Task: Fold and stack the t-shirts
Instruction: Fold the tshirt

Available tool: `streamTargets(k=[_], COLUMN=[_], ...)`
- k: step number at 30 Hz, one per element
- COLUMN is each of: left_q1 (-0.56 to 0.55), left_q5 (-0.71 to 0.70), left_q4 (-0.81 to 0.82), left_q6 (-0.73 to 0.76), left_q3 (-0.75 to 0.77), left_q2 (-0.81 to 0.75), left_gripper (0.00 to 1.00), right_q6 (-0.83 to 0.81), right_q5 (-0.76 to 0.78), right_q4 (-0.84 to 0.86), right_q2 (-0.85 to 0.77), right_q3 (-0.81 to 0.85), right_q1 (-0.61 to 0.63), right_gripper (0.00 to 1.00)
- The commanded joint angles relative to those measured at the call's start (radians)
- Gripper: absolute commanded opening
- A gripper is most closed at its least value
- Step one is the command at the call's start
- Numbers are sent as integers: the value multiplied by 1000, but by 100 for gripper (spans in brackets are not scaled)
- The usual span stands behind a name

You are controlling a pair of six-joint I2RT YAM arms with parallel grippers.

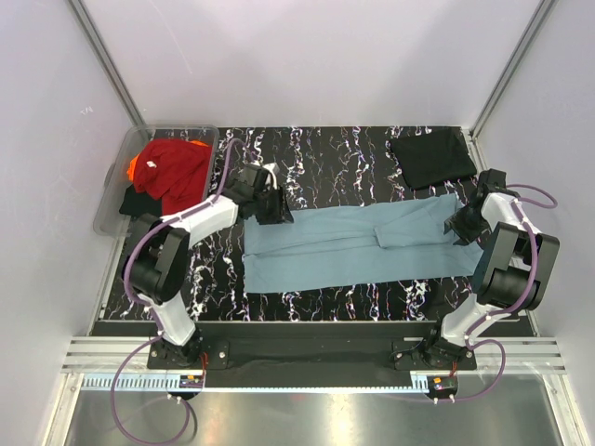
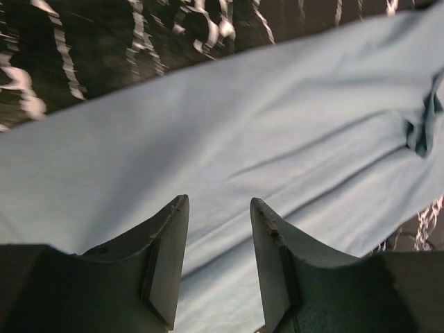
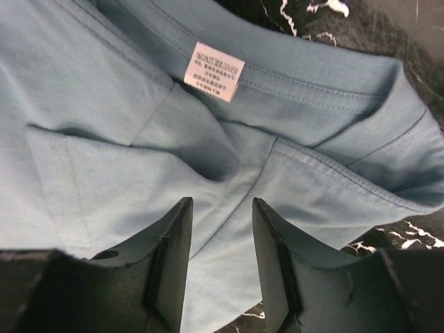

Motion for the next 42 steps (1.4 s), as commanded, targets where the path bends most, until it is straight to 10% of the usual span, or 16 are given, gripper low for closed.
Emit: streamTargets(k=[1,26,33,42], left_q1=[20,122,122,123], left_q5=[-14,-108,-120,-135], left_q4=[35,10,21,23], left_q6=[2,2,-4,-9], left_q3=[29,92,84,83], left_q2=[11,177,184,213], left_gripper=[46,43,43,43], right_q6=[11,68,68,49], right_q5=[49,48,49,111], right_q4=[57,178,181,143], right_q2=[-17,40,14,-147], right_q3=[-8,-46,-52,-104], right_q1=[-2,-4,-4,-23], right_gripper=[47,42,0,0])
